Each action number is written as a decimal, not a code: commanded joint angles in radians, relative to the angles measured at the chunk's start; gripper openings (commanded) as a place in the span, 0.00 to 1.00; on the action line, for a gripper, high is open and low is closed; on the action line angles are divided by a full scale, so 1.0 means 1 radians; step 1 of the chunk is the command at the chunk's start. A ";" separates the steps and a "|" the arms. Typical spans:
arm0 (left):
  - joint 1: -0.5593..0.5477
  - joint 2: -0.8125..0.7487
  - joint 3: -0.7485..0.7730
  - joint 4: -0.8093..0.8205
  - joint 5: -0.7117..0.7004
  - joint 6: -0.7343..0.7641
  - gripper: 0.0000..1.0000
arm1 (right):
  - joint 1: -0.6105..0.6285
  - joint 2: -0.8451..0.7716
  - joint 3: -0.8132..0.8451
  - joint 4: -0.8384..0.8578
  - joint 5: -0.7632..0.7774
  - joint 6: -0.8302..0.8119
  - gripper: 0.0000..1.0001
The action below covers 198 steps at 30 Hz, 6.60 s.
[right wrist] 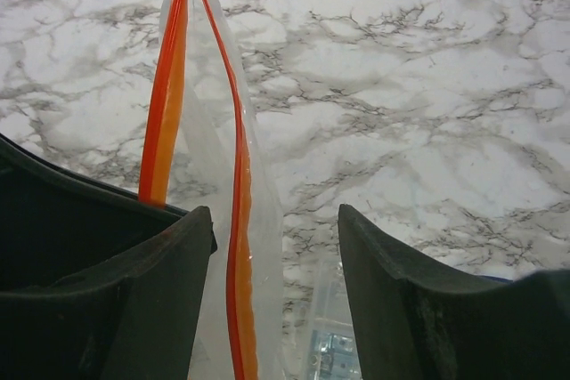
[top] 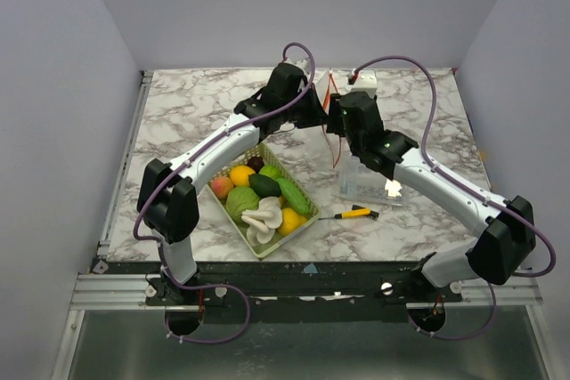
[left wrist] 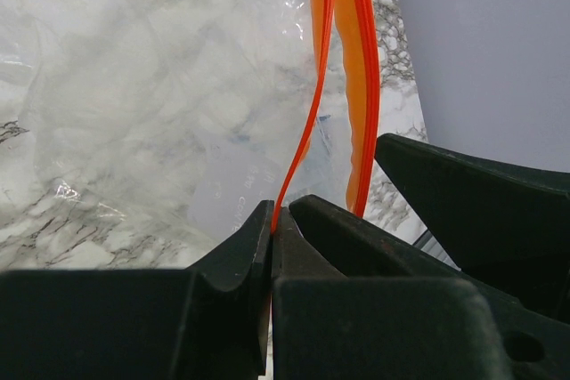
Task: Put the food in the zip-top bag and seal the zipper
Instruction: Adjust the zipper food storage bag at the center of the board, then pick up the fake fruit from the bin.
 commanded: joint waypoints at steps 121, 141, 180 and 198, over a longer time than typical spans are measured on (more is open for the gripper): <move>0.073 -0.347 -0.573 -0.461 -0.308 -0.739 0.63 | -0.119 0.193 -0.206 0.484 -0.644 -0.351 0.01; 0.061 -0.405 -0.521 -0.515 -0.302 -0.765 0.89 | -0.119 0.208 -0.198 0.471 -0.654 -0.352 0.01; -0.027 -0.315 -0.351 -0.594 -0.660 -0.449 0.21 | -0.118 0.223 -0.184 0.469 -0.691 -0.339 0.01; -0.027 -0.765 -0.757 0.419 -0.185 0.073 0.00 | -0.118 0.195 -0.048 0.298 -0.659 -0.147 0.01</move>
